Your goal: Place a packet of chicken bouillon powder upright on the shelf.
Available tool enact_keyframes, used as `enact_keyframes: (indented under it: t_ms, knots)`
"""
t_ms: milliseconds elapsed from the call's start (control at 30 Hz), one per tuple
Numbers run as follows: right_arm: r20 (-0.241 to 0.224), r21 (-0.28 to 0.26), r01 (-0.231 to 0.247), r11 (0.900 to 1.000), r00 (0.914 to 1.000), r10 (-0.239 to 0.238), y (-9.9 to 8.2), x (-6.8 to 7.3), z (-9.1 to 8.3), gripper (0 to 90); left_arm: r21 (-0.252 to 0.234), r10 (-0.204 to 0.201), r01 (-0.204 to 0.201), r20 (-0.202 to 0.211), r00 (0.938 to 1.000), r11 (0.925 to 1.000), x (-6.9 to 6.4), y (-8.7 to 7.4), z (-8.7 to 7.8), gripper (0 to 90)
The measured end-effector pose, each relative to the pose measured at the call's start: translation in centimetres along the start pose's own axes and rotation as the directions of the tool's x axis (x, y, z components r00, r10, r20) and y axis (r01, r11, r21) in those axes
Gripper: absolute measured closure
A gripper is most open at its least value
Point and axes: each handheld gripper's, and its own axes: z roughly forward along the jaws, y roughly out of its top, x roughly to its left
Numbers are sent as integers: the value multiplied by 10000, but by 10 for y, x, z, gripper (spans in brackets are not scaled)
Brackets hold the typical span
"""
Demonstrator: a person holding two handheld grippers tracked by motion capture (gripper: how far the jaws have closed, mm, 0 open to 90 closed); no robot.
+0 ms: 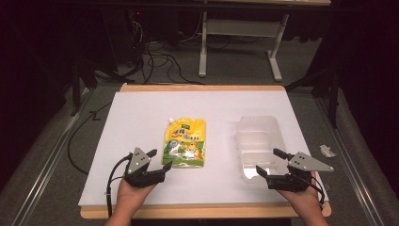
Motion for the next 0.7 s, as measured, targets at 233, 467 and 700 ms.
enact_keyframes:
  t_ms: [233, 467, 700]
  knots:
    - [-38, 26, 113, 9999, 9999, -113, -1, 2, 1, 134, 101, -135, 134, 100, 9999, 9999, 2, -2, 0, 345]
    - [-30, 133, 35, 9999, 10000, -34, -3, 2, 2, 149, 242, -77, 71, 240, 9997, 9997, 3, -4, 3, 466]
    - [-39, 152, 73, 9999, 10000, -72, -4, 1, 3, 152, 470, -502, 525, -491, 9975, 9975, 13, -7, 14, 762]
